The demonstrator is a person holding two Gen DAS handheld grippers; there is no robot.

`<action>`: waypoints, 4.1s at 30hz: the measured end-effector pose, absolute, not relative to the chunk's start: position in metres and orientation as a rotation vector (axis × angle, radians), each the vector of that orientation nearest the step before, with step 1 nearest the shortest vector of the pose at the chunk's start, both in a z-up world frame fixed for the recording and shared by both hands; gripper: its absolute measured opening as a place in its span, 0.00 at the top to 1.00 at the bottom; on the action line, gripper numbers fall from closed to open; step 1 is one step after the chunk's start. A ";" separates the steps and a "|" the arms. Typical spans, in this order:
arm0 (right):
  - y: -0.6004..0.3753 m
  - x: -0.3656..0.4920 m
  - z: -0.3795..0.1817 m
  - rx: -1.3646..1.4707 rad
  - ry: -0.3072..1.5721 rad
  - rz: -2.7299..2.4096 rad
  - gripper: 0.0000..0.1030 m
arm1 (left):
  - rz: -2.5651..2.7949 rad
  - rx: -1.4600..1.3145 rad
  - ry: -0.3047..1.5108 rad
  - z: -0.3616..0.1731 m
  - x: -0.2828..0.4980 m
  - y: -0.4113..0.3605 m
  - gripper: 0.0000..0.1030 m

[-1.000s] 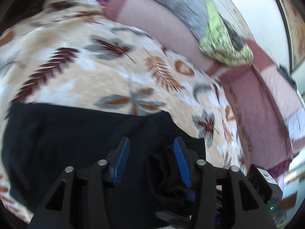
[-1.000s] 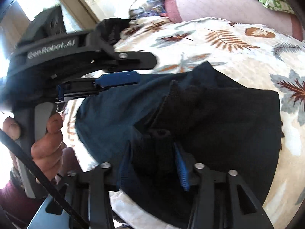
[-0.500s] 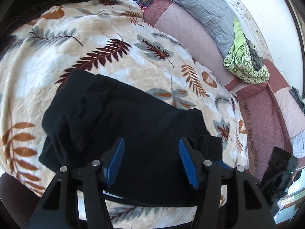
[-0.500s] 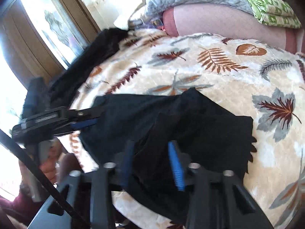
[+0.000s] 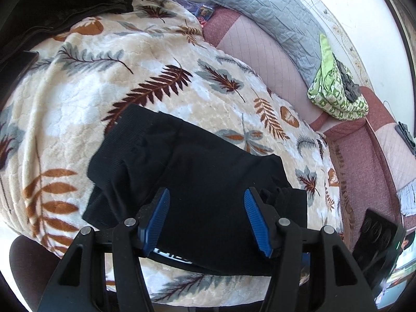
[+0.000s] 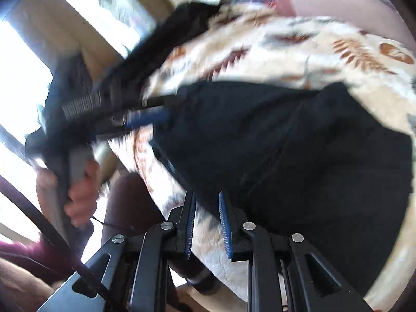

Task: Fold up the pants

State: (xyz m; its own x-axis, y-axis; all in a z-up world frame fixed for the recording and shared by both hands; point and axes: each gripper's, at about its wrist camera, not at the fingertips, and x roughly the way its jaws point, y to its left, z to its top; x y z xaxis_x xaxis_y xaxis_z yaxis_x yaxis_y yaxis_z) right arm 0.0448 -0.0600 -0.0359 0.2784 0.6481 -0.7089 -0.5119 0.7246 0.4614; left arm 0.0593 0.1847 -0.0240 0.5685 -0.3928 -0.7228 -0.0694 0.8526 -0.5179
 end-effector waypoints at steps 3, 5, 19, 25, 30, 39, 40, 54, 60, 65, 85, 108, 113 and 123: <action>-0.085 0.060 -0.021 0.221 0.974 0.678 0.79 | -0.186 -0.550 0.951 -0.023 0.056 0.191 0.43; -0.091 0.071 -0.024 0.221 0.982 0.613 0.79 | -0.178 -0.555 0.949 -0.022 0.053 0.194 0.43; -0.044 0.070 -0.028 0.097 1.041 0.692 0.51 | 0.000 -0.730 0.909 -0.052 0.016 0.275 0.42; 0.004 0.090 -0.022 0.053 1.076 0.747 0.40 | -0.085 -0.797 0.910 -0.068 0.018 0.266 0.42; 0.057 0.117 -0.020 -0.035 1.099 0.754 0.26 | -0.122 -0.827 0.889 -0.076 0.016 0.256 0.37; 0.153 0.163 -0.034 -0.291 1.232 0.702 0.20 | -0.135 -0.911 0.857 -0.091 0.008 0.252 0.26; 0.163 0.167 -0.039 -0.320 1.253 0.696 0.19 | -0.133 -0.911 0.848 -0.091 0.008 0.251 0.23; 0.210 0.187 -0.084 -0.664 1.385 0.577 0.26 | -0.148 -0.880 0.926 -0.089 0.028 0.232 0.83; 0.167 0.179 -0.050 -0.562 1.290 0.593 0.75 | -0.184 -0.820 0.892 -0.060 0.021 0.217 0.85; 0.133 0.166 -0.025 -0.409 1.222 0.646 0.78 | -0.215 -0.710 0.868 -0.028 0.017 0.187 0.85; -0.122 0.134 0.008 0.242 1.043 0.610 0.78 | -0.476 -0.248 0.994 0.006 0.039 -0.025 0.85; -0.262 0.064 -0.025 0.641 0.802 0.431 0.46 | -0.397 -0.388 0.976 0.021 0.044 0.052 0.32; -0.214 0.065 -0.041 0.485 0.908 0.404 0.46 | -0.358 -0.420 0.986 0.014 0.040 0.069 0.32; -0.204 0.049 -0.043 0.479 0.877 0.437 0.91 | -0.338 -0.365 0.979 0.014 0.042 0.065 0.32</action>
State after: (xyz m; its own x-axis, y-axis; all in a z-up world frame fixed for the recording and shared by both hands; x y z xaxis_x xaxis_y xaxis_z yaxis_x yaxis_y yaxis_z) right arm 0.0489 -0.2042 -0.0429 0.5654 0.5454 -0.6187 -0.1654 0.8099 0.5628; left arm 0.0416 0.0645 0.0138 0.5155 -0.4359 -0.7377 0.1127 0.8880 -0.4459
